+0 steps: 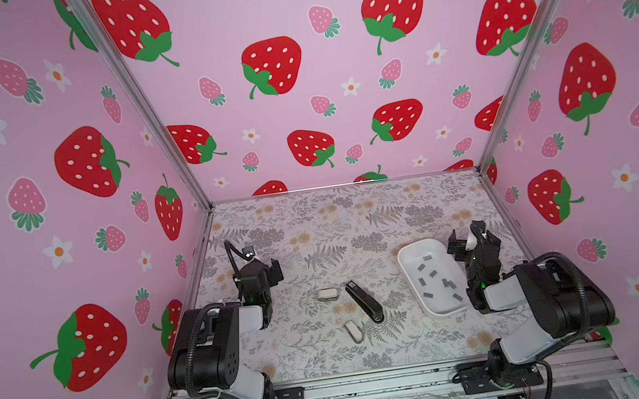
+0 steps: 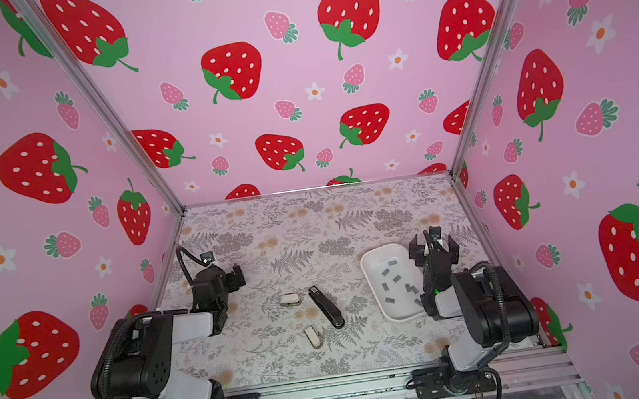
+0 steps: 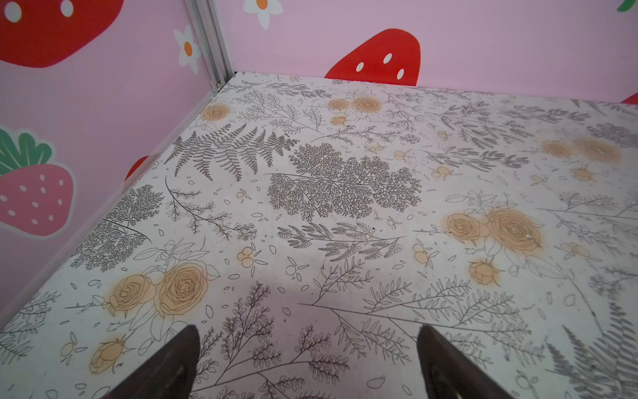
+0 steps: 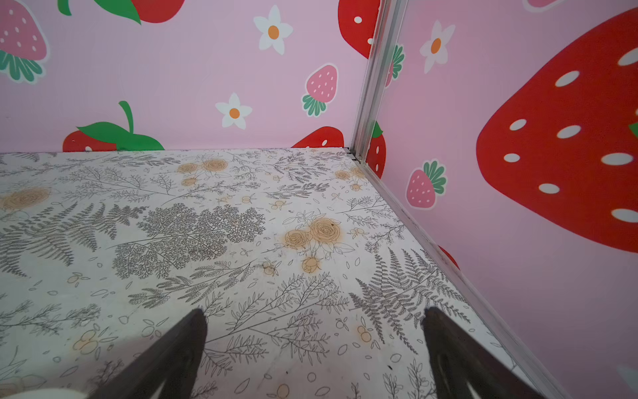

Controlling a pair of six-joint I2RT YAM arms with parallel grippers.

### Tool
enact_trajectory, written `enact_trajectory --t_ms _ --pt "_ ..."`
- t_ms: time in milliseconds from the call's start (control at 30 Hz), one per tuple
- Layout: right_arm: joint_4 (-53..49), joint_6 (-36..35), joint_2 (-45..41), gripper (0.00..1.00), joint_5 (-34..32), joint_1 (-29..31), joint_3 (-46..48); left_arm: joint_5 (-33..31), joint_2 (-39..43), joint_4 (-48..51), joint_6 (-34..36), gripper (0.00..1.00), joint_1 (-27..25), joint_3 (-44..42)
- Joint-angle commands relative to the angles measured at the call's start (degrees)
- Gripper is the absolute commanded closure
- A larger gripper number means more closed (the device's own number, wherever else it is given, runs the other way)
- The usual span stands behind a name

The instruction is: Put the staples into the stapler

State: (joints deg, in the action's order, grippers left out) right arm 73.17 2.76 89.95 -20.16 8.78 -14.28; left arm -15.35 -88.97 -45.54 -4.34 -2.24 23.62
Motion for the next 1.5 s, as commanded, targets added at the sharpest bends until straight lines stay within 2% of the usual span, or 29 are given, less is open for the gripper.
enact_trajectory --t_ms 0,1267,1467 --pt "1.19 -0.03 0.22 0.00 -0.84 0.21 0.13 0.51 0.48 -0.22 0.22 0.01 0.20 1.26" --pt "1.35 -0.04 0.16 0.00 -0.84 0.26 0.27 1.49 0.52 0.20 0.04 0.01 0.71 1.43" --pt "5.75 -1.23 -2.38 0.01 -1.47 1.29 3.44 1.56 0.47 0.18 0.10 0.01 0.66 1.44"
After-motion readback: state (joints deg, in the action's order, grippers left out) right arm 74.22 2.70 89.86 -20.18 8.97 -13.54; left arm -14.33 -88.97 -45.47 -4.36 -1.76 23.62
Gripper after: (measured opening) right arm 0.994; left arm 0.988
